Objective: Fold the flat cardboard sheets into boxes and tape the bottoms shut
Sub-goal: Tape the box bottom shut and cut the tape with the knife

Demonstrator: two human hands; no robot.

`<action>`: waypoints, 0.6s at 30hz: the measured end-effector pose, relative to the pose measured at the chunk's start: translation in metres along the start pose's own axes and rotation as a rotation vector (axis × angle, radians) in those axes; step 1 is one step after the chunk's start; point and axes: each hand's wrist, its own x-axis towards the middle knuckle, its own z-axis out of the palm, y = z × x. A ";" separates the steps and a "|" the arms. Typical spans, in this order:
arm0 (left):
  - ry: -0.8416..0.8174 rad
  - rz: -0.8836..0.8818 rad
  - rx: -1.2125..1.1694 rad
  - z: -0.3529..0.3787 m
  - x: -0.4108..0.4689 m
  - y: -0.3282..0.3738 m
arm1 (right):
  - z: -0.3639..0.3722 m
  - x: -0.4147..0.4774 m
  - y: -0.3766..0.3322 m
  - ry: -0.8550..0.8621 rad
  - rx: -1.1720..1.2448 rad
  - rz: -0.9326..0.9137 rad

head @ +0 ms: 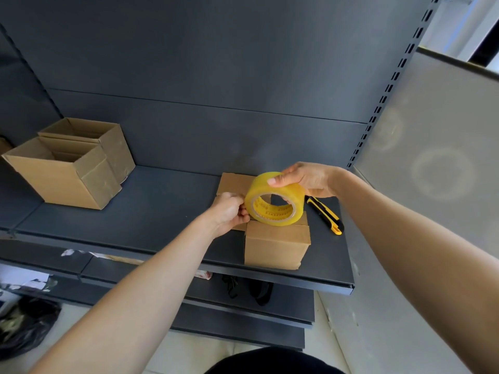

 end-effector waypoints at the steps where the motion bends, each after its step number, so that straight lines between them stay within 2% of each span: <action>1: -0.008 -0.003 -0.010 0.002 0.000 0.000 | -0.002 0.000 0.003 -0.011 0.034 -0.003; 11: -0.072 0.068 0.023 0.017 0.001 0.011 | -0.016 -0.011 0.039 -0.062 0.306 -0.050; 16: -0.114 0.088 0.079 0.013 0.000 0.013 | -0.020 -0.015 0.046 -0.045 0.321 -0.066; 18: -0.139 0.042 0.107 0.012 0.000 0.015 | -0.021 -0.017 0.046 -0.058 0.308 -0.078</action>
